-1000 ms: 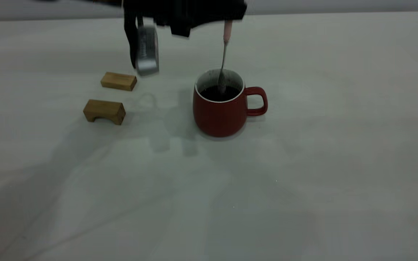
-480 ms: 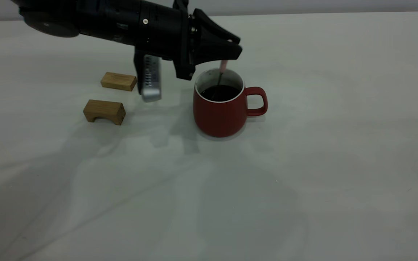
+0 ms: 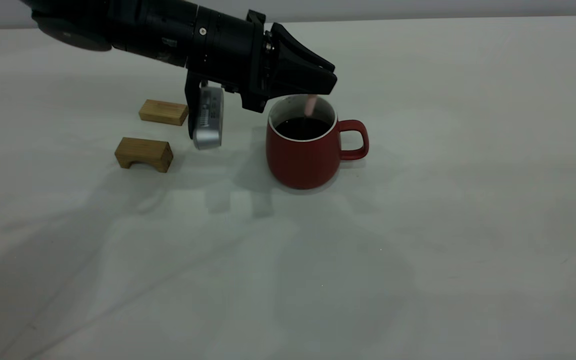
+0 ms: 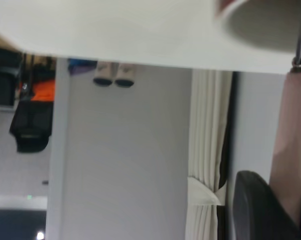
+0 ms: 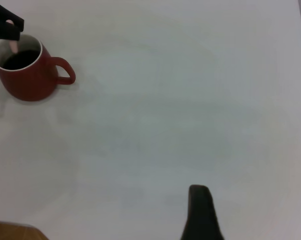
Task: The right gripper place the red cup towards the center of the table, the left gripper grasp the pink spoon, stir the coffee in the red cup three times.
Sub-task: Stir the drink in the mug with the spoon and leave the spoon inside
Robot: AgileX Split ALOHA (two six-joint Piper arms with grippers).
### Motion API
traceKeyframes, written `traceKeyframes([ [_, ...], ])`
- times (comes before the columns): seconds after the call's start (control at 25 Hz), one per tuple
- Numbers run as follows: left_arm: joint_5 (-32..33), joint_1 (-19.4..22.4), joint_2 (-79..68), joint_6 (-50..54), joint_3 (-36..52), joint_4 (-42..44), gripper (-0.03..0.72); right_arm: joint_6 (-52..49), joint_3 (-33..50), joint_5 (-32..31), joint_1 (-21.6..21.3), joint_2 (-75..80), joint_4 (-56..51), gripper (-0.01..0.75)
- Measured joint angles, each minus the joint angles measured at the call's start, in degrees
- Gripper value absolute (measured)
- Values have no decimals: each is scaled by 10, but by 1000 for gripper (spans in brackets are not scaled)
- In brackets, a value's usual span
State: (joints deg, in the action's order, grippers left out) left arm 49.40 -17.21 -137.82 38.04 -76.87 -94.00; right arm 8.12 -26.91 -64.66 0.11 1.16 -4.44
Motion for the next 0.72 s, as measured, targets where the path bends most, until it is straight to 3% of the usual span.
traceKeyframes([
  [0.24,-7,0,1,-122,-1,-49,158,-1,0,0,0,0,0,582],
  [0.48,60,0,0,4,-1,-30,158,-1,0,0,0,0,0,582],
  [0.6,41,1,0,39,-1,-6,158,-1,0,0,0,0,0,582],
  [0.72,-5,1,0,-4,-1,-5,158,-1,0,0,0,0,0,582],
])
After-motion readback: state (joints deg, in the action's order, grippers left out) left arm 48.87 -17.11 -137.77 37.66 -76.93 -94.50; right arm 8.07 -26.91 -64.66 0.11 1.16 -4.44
